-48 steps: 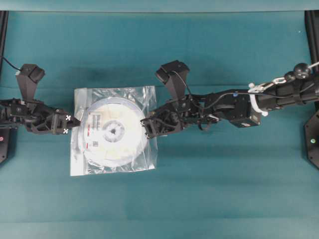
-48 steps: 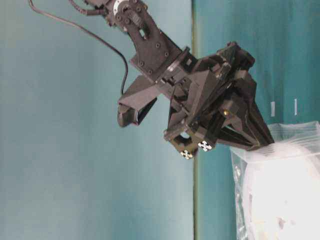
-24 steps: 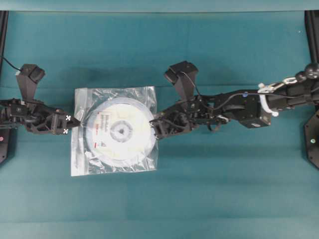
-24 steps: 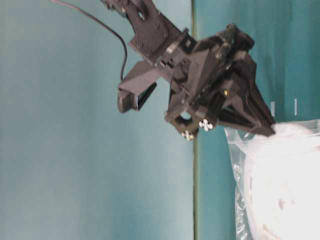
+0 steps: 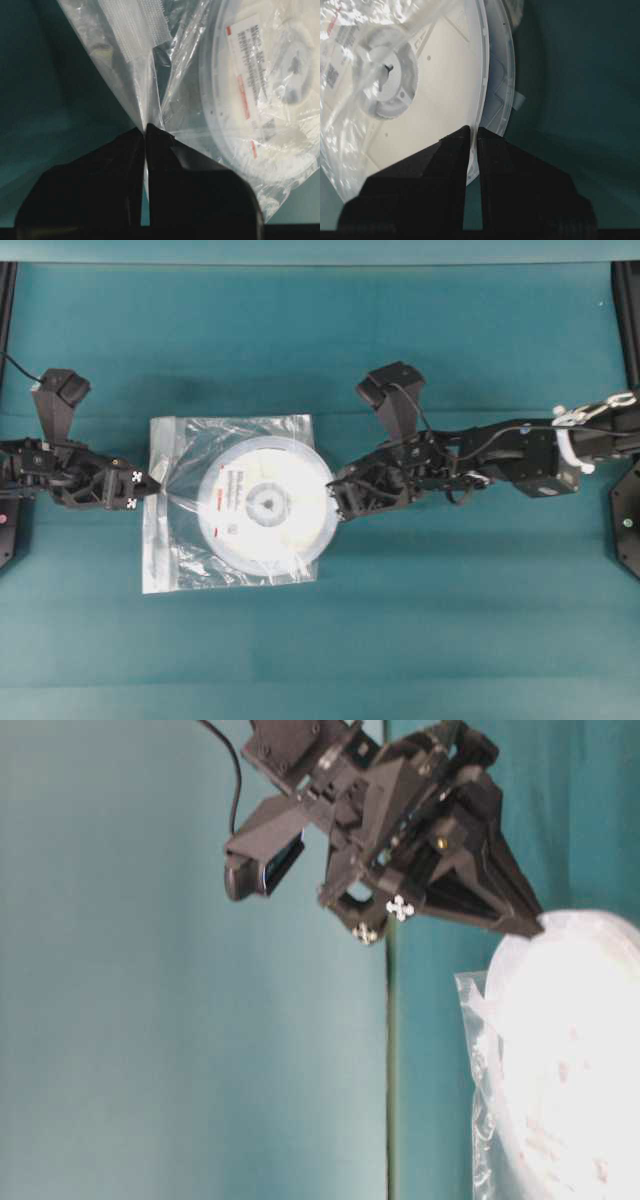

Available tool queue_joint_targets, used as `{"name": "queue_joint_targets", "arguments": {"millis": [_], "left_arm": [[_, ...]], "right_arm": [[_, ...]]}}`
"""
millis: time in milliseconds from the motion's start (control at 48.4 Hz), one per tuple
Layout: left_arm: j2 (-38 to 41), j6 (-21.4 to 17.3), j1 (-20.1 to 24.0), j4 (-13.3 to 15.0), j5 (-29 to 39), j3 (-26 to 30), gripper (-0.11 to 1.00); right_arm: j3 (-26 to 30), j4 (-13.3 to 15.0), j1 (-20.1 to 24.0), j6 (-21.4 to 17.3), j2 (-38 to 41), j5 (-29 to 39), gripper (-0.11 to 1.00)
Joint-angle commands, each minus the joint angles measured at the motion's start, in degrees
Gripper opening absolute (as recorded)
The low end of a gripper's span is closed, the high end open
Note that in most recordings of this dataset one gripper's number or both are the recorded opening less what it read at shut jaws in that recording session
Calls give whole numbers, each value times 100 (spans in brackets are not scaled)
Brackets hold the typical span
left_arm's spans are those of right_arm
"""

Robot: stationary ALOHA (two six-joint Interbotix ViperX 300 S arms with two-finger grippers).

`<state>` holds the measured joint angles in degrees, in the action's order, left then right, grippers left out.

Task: Take out the reel from the clear zip bag.
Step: 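Pull the reel rightward out of the bag while left gripper holds bag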

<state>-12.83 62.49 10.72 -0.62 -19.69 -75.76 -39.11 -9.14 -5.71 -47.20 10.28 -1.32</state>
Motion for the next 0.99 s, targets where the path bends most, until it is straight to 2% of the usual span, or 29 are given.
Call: {"name": "queue_joint_targets", "arguments": {"millis": [0,475,970], "left_arm": [[-9,-9,-9,-18,-26,70,0],[-9,0,-9,-18,-26,62,0],[-9,0,-9,-9,-26,79,0]], "right_arm": [[-88,-9,18,-26,-229,0,9],[-817,-9,-18,-35,-782,26,9],[-1292,-9,-35,-35,-1257,149,9]]}}
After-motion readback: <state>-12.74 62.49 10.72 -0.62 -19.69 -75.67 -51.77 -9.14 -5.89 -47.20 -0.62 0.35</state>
